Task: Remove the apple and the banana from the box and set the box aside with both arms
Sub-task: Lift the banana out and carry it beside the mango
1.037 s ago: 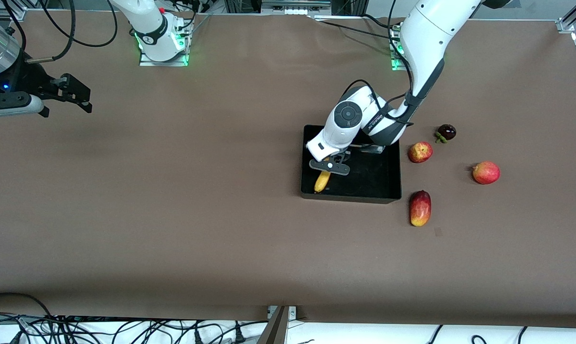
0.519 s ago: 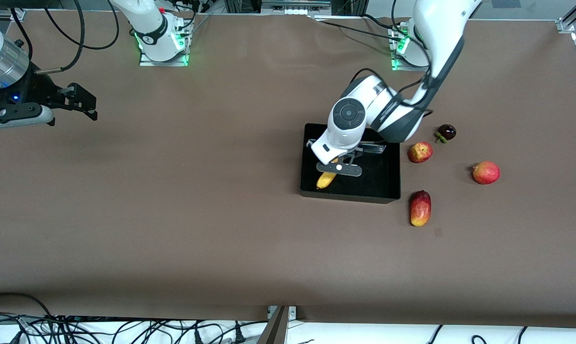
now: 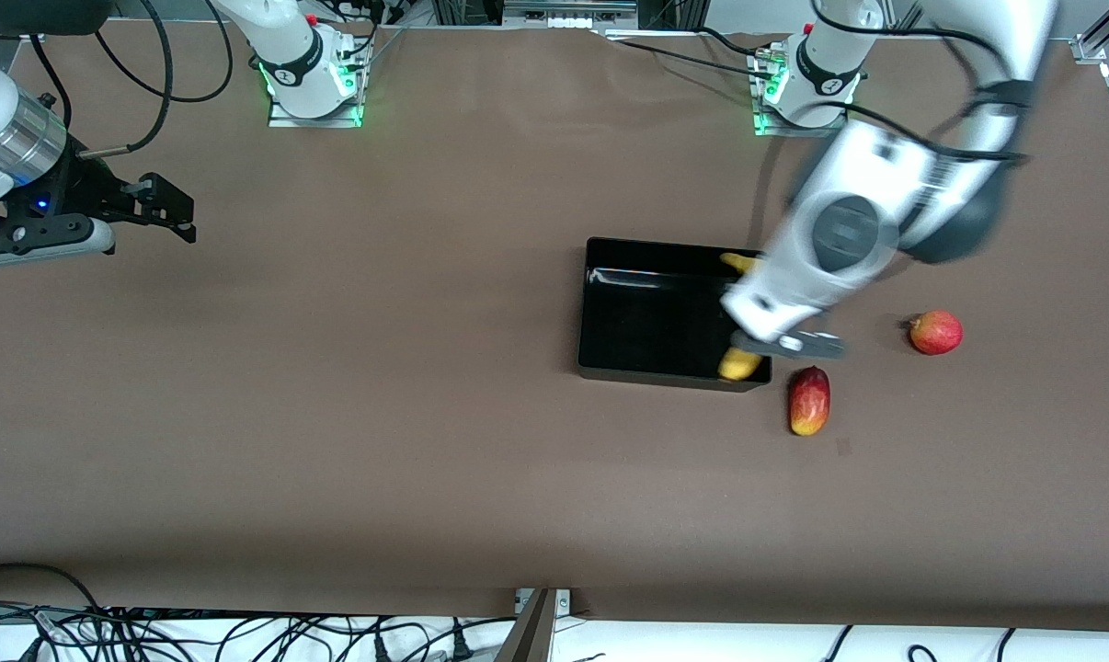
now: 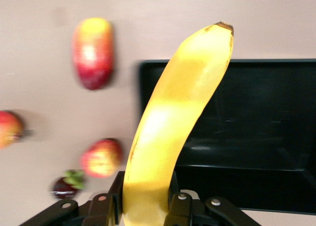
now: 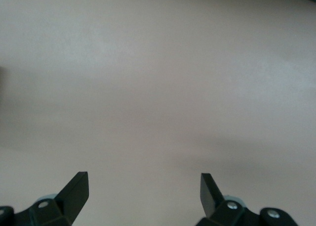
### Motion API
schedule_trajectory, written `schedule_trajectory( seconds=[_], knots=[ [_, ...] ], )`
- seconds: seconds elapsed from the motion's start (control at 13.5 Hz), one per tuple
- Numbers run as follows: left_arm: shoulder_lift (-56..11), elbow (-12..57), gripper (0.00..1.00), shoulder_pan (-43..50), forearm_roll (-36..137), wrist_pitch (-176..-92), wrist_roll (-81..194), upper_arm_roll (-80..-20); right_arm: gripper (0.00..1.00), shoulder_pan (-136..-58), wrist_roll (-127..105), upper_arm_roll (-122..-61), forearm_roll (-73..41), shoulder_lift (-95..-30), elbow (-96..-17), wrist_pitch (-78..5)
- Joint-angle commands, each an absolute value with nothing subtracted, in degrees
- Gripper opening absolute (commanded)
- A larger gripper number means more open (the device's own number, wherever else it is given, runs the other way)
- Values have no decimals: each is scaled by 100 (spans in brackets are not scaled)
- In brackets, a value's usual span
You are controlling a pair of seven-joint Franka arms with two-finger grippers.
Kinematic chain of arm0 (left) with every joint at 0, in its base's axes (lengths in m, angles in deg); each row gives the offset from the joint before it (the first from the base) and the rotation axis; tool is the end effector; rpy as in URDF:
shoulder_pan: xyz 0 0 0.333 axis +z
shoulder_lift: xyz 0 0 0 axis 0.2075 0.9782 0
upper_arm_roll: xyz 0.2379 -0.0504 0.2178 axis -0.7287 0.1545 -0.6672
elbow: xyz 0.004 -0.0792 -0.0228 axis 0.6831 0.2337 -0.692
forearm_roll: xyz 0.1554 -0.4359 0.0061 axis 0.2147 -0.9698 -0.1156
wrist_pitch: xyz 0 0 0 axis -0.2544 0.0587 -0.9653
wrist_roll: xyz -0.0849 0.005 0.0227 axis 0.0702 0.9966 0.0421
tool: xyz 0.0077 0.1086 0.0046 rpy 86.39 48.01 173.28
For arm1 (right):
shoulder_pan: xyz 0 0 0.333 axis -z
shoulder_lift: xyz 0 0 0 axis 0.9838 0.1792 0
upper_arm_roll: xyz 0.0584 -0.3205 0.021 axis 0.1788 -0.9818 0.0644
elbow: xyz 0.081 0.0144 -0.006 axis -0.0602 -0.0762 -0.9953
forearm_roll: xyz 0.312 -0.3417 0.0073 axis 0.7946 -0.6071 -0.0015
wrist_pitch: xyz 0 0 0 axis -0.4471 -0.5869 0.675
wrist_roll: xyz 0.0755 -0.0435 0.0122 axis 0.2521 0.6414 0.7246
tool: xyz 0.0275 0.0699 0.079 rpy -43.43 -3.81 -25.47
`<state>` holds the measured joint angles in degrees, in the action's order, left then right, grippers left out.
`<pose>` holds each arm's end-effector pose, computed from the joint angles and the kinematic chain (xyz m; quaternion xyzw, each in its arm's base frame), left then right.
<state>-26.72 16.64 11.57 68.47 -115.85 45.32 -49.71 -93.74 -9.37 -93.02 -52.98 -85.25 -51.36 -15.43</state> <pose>0.6712 -0.1944 0.3729 -0.9911 0.0301 0.1167 0.0557 0.6318 0.0770 0.5920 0.9961 0.0884 -0.0033 0.0000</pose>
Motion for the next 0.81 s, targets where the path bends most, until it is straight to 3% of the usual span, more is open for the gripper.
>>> schedule_trajectory(
  seconds=[0.0,0.22,0.59,0.74],
  knots=[
    [-2715,1887,0,1566,6835,-11578,5236,-5313,100,-9619,-995,-9268,-5258,-8272,-4994,-923],
    [-2565,2238,0,1689,6984,-12295,5273,-5814,100,-10119,-803,-9268,-5163,-8026,-5064,-1034],
    [-2188,3187,4,1891,7002,-14457,5316,-6105,100,-11191,1416,-9268,-4793,-6893,-4994,-2474],
    [-2047,3259,5,1953,7002,-14855,5692,-6158,100,-11578,1964,-9268,-4784,-6480,-4985,-3211]
  ],
)
